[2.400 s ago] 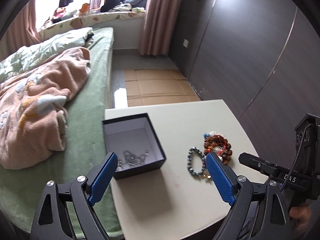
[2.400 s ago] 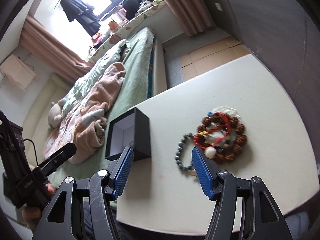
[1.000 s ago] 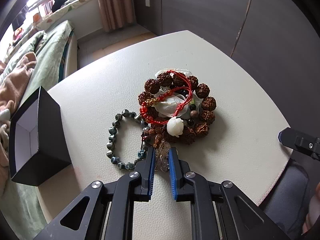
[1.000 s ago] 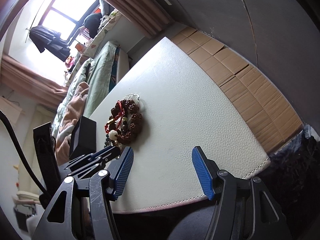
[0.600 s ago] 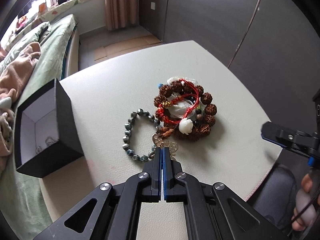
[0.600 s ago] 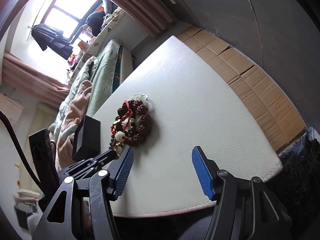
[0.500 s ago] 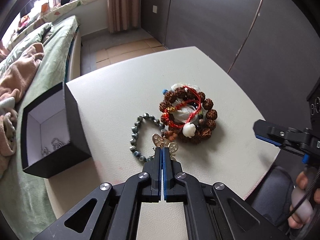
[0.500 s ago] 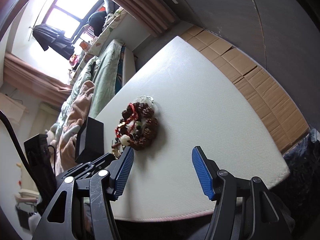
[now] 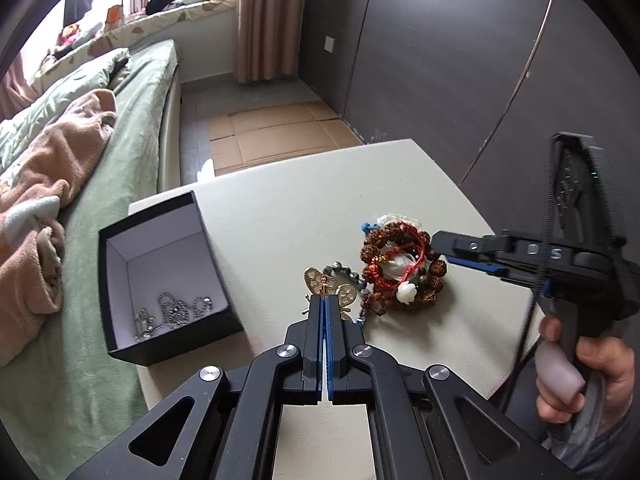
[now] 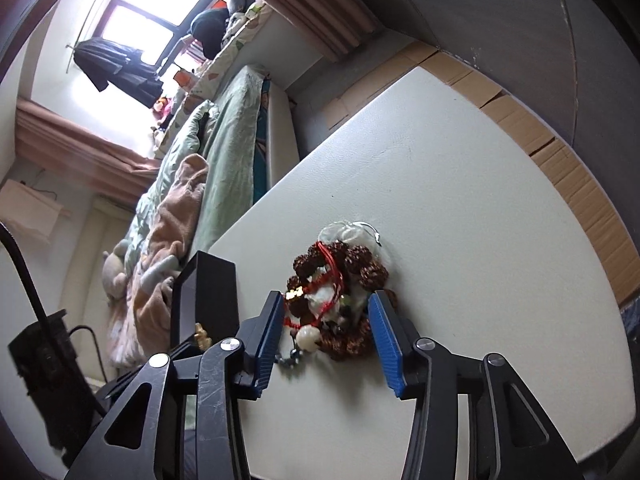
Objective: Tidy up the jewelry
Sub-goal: 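Carry the gold pendant into the box with the left tool while the right tool grasps the red cord bracelet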
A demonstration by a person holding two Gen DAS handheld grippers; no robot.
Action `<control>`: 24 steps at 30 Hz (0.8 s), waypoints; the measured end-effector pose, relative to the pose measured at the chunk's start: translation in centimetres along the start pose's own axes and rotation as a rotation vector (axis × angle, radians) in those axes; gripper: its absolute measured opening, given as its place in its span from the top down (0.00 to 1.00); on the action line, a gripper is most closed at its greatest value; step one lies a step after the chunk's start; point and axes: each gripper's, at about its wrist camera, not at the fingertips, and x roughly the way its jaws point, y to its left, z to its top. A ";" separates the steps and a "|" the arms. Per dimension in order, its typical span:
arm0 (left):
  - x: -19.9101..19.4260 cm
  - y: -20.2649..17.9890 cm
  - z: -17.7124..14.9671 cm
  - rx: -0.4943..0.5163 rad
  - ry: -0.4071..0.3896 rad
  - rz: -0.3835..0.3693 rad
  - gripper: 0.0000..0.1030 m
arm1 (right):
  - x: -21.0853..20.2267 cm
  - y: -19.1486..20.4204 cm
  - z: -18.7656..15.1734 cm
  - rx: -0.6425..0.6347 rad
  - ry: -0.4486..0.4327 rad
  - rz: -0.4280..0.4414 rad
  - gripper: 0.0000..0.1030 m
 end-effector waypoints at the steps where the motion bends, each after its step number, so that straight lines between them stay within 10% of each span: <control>1: -0.3 0.3 0.1 -0.004 -0.006 0.001 1.00 | 0.7 0.3 0.3 -0.006 0.013 -0.006 0.62; 6: -1.8 1.6 0.5 -0.020 -0.034 0.003 1.00 | 2.7 0.9 0.9 -0.028 0.048 -0.067 0.65; 12: -3.6 3.6 0.8 -0.049 -0.071 0.007 1.00 | 4.3 1.1 1.3 -0.033 0.074 -0.148 0.92; 24: -5.0 7.0 1.7 -0.115 -0.117 0.010 1.00 | 0.5 4.4 1.4 -0.094 -0.018 -0.136 0.95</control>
